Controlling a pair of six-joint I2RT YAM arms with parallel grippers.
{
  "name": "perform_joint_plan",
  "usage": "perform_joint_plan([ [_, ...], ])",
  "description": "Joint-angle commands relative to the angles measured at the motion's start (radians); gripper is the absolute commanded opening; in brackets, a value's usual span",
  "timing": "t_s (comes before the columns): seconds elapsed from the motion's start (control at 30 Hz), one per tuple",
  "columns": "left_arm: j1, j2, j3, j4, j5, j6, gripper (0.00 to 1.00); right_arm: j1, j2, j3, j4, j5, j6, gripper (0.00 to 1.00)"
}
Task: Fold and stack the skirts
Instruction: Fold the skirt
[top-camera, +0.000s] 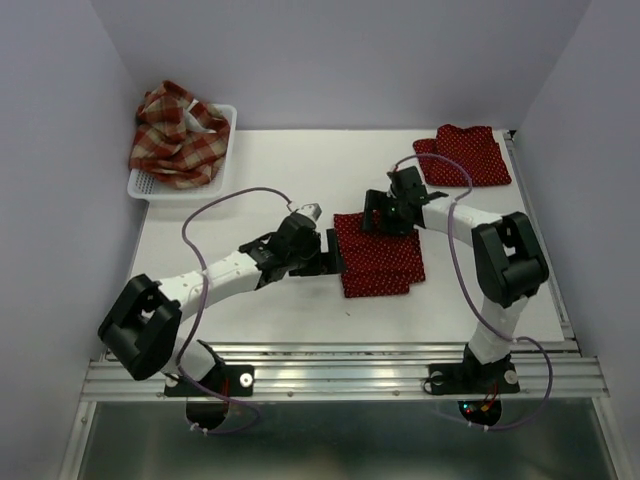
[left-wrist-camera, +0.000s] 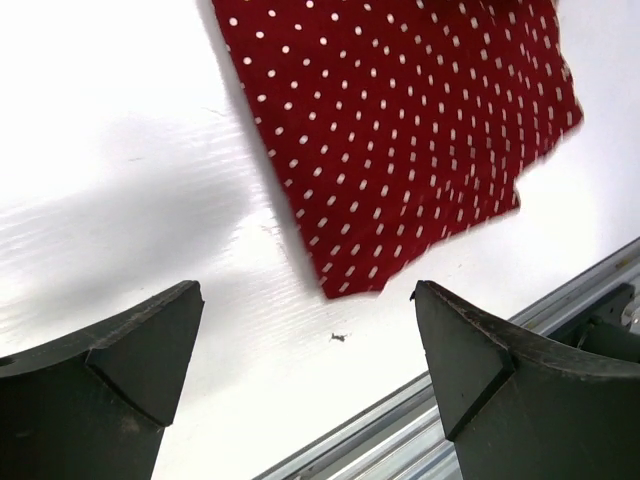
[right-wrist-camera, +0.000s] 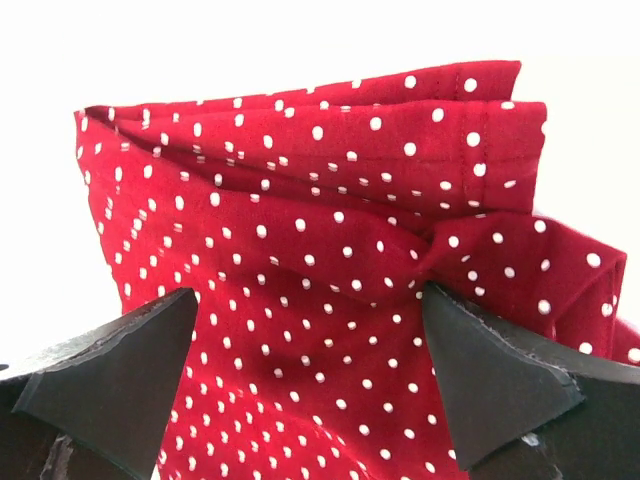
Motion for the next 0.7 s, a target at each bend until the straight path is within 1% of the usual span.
perform_joint_plan([
  [0.0,0.056,-0.153,-0.026,-0.079,-0.092,0.002,0.99,-0.009,0.268,0.246,-0.018,-0.183,-0.404,1.0],
  [0.03,0.07,-0.172,-0.041,-0.097,-0.098,0.004,0.99,-0.009,0.313,0.31,-0.039,-0.26,-0.484,1.0],
  [0.07,0.085,-0.189,-0.047,-0.108,-0.098,0.004,0.99,-0.009,0.356,0.444,-0.095,-0.322,-0.574,1.0],
  [0.1,0.112,-0.216,-0.053,-0.117,-0.113,0.007,0.99,0.001,0.427,0.502,-0.104,-0.395,-0.671,1.0],
  [0.13,0.122,-0.229,-0.056,-0.138,-0.136,0.007,0.99,0.001,0.458,0.559,-0.12,-0.434,-0.723,1.0],
  [0.17,0.133,-0.245,-0.062,-0.148,-0.145,0.009,0.99,0.001,0.487,0.679,-0.168,-0.465,-0.788,1.0],
  [0.23,0.152,-0.255,-0.063,-0.168,-0.164,0.01,0.99,0.001,0.536,0.815,-0.228,-0.502,-0.814,1.0],
  [0.27,0.159,-0.258,-0.06,-0.183,-0.167,0.009,0.99,0.001,0.564,0.882,-0.308,-0.508,-0.822,1.0],
  [0.3,0.162,-0.262,-0.058,-0.186,-0.17,0.007,0.99,0.011,0.565,0.988,-0.341,-0.499,-0.827,1.0],
  [0.33,0.163,-0.264,-0.059,-0.186,-0.17,0.007,0.99,0.011,0.553,1.011,-0.357,-0.49,-0.828,1.0],
  [0.37,0.168,-0.266,-0.061,-0.181,-0.168,0.006,0.99,0.011,0.498,1.016,-0.334,-0.467,-0.818,1.0],
  [0.47,0.173,-0.27,-0.066,-0.159,-0.153,0.01,0.99,0.021,0.391,0.963,-0.262,-0.338,-0.708,1.0],
  [0.5,0.174,-0.269,-0.066,-0.152,-0.148,0.016,0.99,0.021,0.327,0.949,-0.225,-0.3,-0.615,1.0],
  [0.53,0.176,-0.267,-0.066,-0.148,-0.142,0.019,0.99,0.021,0.297,0.934,-0.214,-0.224,-0.573,1.0],
  [0.57,0.176,-0.267,-0.064,-0.142,-0.142,0.019,0.99,0.021,0.265,0.873,-0.173,-0.176,-0.51,1.0],
  [0.6,0.176,-0.267,-0.063,-0.14,-0.141,0.024,0.99,0.021,0.202,0.833,-0.164,-0.063,-0.382,1.0],
  [0.63,0.176,-0.267,-0.063,-0.137,-0.142,0.025,0.99,0.021,0.171,0.79,-0.157,-0.019,-0.333,1.0],
  [0.67,0.176,-0.27,-0.063,-0.135,-0.144,0.025,0.99,0.021,0.141,0.692,-0.16,0.045,-0.269,1.0],
])
